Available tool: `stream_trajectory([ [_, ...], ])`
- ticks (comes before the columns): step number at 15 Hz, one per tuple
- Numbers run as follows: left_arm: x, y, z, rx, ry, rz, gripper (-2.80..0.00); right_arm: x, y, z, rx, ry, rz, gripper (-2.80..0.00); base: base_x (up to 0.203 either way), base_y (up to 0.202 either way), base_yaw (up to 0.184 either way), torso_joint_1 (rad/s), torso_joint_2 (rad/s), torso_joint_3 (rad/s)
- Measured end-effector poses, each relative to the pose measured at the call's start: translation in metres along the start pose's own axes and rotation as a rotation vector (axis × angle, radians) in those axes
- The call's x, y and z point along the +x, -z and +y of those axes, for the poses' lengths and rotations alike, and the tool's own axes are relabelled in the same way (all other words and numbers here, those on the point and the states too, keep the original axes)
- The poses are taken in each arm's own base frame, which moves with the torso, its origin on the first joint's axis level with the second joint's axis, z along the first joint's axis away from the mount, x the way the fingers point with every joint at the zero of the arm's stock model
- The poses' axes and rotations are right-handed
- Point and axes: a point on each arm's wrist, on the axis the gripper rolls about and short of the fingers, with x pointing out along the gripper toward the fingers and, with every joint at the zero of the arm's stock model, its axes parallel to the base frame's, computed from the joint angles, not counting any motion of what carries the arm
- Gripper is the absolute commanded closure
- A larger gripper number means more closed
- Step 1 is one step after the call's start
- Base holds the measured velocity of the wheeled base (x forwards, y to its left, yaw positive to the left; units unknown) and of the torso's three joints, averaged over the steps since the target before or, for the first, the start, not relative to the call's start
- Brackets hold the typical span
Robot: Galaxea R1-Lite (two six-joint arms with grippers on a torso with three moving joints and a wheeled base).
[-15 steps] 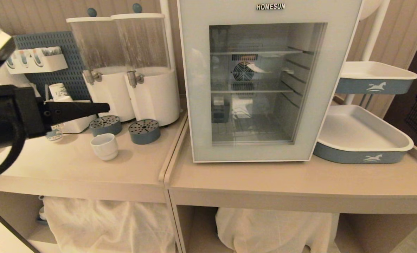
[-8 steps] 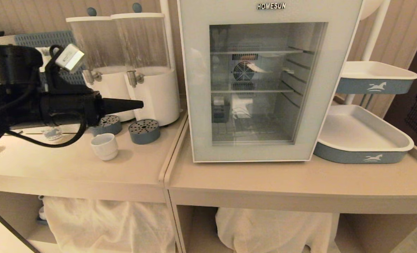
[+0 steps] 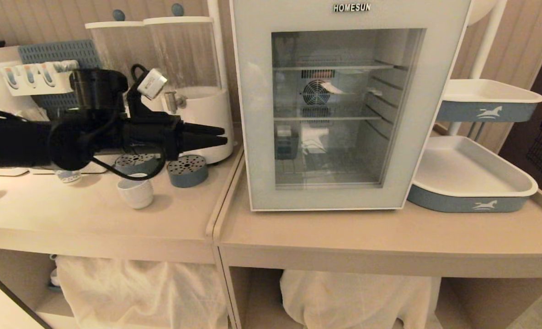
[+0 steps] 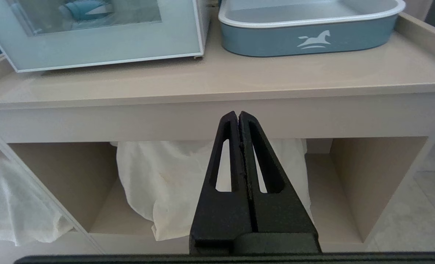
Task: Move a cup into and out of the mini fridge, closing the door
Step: Open the freezer door
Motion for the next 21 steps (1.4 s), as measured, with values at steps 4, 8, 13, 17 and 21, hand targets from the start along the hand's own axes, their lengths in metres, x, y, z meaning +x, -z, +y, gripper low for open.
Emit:
stream_trajectory([
  [4,0.008,0.014,0.012,-0.007,0.061,-0.008,-2.80,0.000,0.000,0.000,0.000,0.000,0.000,0.00,0.000,0.000,0.000,0.000,0.00,0.000],
  [8,0.013,0.018,0.016,-0.021,0.068,-0.006,-2.80,0.000,0.000,0.000,0.000,0.000,0.000,0.00,0.000,0.000,0.000,0.000,0.00,0.000],
  [13,0.027,0.007,0.019,-0.065,0.102,-0.019,-2.80,0.000,0.000,0.000,-0.001,0.000,0.000,0.00,0.000,0.000,0.000,0.000,0.00,0.000],
  [17,0.037,0.009,0.020,-0.055,0.118,-0.017,-2.80,0.000,0.000,0.000,-0.001,-0.001,0.000,0.00,0.000,0.000,0.000,0.000,0.00,0.000],
  [21,0.041,0.014,0.022,-0.030,0.115,-0.012,-2.80,0.000,0.000,0.000,0.000,0.000,0.000,0.00,0.000,0.000,0.000,0.000,0.00,0.000],
])
